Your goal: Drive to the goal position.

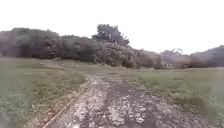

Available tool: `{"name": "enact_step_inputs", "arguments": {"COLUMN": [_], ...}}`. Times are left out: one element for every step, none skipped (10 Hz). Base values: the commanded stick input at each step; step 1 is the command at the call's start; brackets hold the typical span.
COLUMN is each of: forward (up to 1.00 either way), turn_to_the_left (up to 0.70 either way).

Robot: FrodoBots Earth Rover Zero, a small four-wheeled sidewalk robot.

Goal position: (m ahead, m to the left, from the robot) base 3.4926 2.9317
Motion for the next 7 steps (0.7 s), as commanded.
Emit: {"name": "enact_step_inputs", "arguments": {"forward": [0.7, 0.7, 0.7, 0.7, 0.7, 0.7, 0.7], "turn_to_the_left": [0.0, 0.22, 0.32, 0.25, 0.11, 0.0, 0.0]}}
